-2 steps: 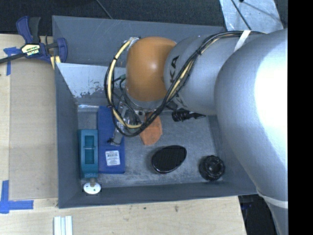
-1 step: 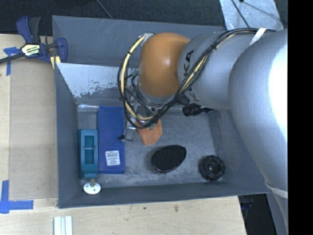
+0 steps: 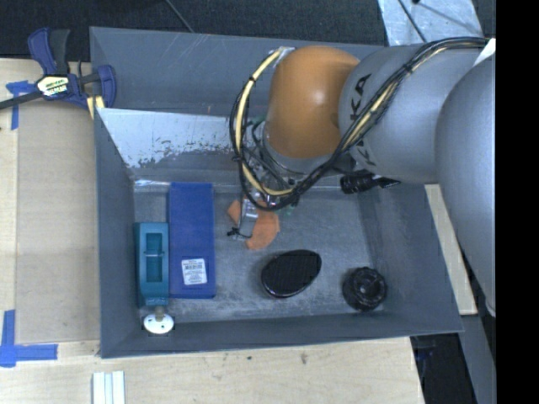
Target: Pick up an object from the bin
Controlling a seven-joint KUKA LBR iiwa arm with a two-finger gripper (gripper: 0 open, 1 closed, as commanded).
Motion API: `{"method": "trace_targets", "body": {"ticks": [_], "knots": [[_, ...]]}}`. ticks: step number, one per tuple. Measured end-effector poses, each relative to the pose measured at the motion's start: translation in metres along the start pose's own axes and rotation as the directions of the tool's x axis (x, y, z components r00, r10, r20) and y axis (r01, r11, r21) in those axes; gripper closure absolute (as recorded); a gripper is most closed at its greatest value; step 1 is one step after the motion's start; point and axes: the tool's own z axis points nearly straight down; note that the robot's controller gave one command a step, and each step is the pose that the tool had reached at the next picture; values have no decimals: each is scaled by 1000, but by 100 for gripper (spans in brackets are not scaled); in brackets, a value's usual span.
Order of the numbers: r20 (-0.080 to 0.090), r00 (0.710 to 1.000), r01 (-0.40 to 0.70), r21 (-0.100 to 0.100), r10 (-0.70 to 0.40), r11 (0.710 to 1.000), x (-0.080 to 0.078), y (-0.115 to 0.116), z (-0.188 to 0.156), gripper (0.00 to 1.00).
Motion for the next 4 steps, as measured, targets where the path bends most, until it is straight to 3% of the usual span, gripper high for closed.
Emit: {"method": "trace_targets", "body": {"ticks": [1,2,3,4], "knots": [[6,1000,-25,-3,25,1000,1,-8,-24,0],[8,996,84,-4,-84,996,-3,-21,20,0],[4,976,218,-3,-218,976,-10,-39,68,100],[4,976,218,-3,-217,976,-10,-39,68,100]]}}
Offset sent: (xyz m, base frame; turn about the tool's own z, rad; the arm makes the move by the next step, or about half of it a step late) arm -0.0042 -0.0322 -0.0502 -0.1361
